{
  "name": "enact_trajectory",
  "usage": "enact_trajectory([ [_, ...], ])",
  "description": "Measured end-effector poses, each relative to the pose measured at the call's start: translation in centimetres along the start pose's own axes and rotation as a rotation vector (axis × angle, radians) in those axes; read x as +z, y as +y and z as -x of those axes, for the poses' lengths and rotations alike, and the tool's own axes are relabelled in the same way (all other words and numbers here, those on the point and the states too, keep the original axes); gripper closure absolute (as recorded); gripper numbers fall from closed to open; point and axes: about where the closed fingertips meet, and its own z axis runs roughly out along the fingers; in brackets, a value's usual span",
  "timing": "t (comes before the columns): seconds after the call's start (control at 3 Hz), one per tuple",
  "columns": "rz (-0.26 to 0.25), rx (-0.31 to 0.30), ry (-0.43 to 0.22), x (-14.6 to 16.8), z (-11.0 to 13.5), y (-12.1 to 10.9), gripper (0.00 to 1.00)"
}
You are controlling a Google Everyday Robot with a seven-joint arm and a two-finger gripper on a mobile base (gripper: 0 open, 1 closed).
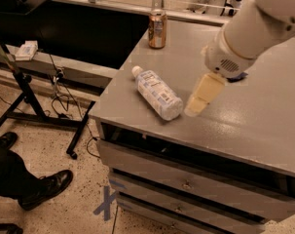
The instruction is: Move blue plastic bottle near orange can
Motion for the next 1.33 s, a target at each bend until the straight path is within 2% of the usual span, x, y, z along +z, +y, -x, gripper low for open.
enact_trajectory([
  [0.33, 0.037, 0.065, -0.009, 2.8, 3.0, 0.5, 0.00],
  [0.67, 0.080, 0.157, 0.016, 5.6, 5.2, 1.5, 0.00],
  [1.0, 0.097, 0.220, 0.028, 7.3, 6.0, 2.3, 0.00],
  [1.33, 0.100, 0.252, 0.026, 8.4, 6.2, 3.0, 0.18],
])
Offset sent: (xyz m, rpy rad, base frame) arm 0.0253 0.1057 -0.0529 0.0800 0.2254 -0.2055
